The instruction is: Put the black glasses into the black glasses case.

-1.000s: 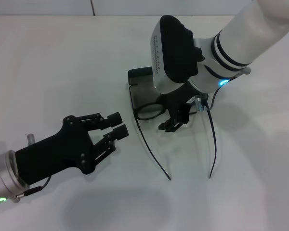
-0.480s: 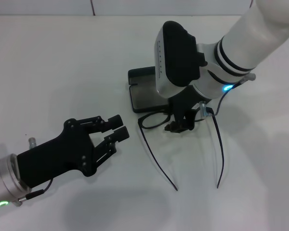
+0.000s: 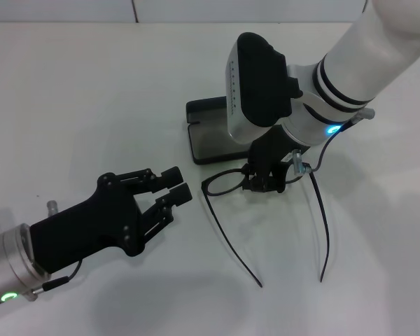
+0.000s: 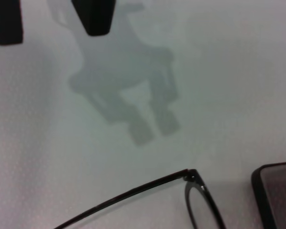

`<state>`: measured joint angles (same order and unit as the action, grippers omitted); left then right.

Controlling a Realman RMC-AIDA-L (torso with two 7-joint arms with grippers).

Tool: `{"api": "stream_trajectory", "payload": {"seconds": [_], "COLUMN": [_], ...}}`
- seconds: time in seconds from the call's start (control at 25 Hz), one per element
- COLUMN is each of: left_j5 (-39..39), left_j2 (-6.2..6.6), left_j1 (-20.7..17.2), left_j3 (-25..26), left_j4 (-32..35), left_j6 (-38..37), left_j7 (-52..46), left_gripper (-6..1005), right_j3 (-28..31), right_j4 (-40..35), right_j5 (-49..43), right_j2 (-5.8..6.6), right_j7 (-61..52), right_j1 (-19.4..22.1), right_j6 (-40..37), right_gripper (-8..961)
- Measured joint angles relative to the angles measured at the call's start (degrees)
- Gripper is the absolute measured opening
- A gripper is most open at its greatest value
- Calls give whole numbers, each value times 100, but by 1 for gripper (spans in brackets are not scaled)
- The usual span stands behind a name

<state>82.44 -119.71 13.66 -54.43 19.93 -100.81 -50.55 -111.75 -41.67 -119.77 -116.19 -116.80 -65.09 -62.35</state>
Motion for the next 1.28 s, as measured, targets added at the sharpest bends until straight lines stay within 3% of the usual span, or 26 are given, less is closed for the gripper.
{"api": "stream_trajectory", "payload": {"seconds": [0.16,0.64,0.8,1.08,1.28], "left_j5": [-13,-27,-40,-196,-335], "left_j2": [3,1,0,5,13], "left_j1": [-27,-6,-4,23,104], "left_j3": [9,12,12,20,21], "left_j4": [-8,-7,-7,-7,1], "left_j6": [0,0,0,-16,-125], "left_j7": [1,1,-4,-70,-270], "left_gripper": [250,249,248,248,247], "right_j3": [3,6,-9,28,699], "right_j4": [-12,-58,-376,-2186,-3119], "right_j5": [-2,-82,-237,-1182,-464], "right_j2": [0,0,1,0,4], "right_j7": [0,-9,-5,115,573], "right_j1": [5,5,137,1391,2525], "right_j6": [17,43,-21,-168,-21], "right_gripper": [202,128,119,114,113]}}
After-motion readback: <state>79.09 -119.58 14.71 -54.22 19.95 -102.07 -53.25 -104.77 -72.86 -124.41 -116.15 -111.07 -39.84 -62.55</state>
